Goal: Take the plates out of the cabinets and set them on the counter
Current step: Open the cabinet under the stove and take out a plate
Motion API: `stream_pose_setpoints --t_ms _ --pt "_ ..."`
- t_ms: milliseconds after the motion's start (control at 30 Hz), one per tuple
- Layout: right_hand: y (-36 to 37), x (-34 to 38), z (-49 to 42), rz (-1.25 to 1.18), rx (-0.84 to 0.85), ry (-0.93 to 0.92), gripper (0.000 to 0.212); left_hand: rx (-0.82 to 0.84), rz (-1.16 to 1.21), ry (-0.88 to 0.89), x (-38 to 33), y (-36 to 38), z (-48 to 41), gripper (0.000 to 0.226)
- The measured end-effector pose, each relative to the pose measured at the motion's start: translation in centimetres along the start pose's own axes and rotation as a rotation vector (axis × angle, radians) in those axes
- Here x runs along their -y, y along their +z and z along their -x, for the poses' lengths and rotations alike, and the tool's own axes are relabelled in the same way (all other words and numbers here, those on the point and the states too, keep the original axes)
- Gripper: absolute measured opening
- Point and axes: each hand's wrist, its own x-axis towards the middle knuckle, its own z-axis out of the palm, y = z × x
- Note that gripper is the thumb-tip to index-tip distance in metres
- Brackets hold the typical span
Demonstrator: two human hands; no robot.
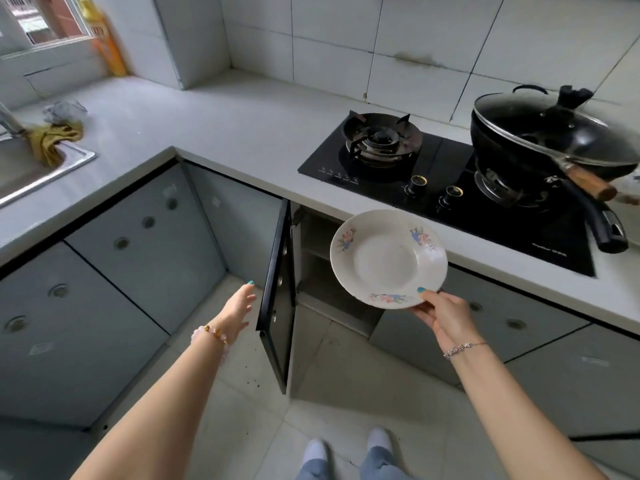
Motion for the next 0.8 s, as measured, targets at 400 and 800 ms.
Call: stream_pose_setpoints --t_ms 400,800 --pt "-1.5 0.3 -0.2 -0.136 -0.04 0.007 0.014 0.244 0.007 -0.098 1.3 5.9 -0.3 0.047" --pt "-4.9 4.3 -4.3 -0.055 0.027 -0.029 0.013 0.297 0.127 -0.051 -2.9 14.5 -1.0 0.051"
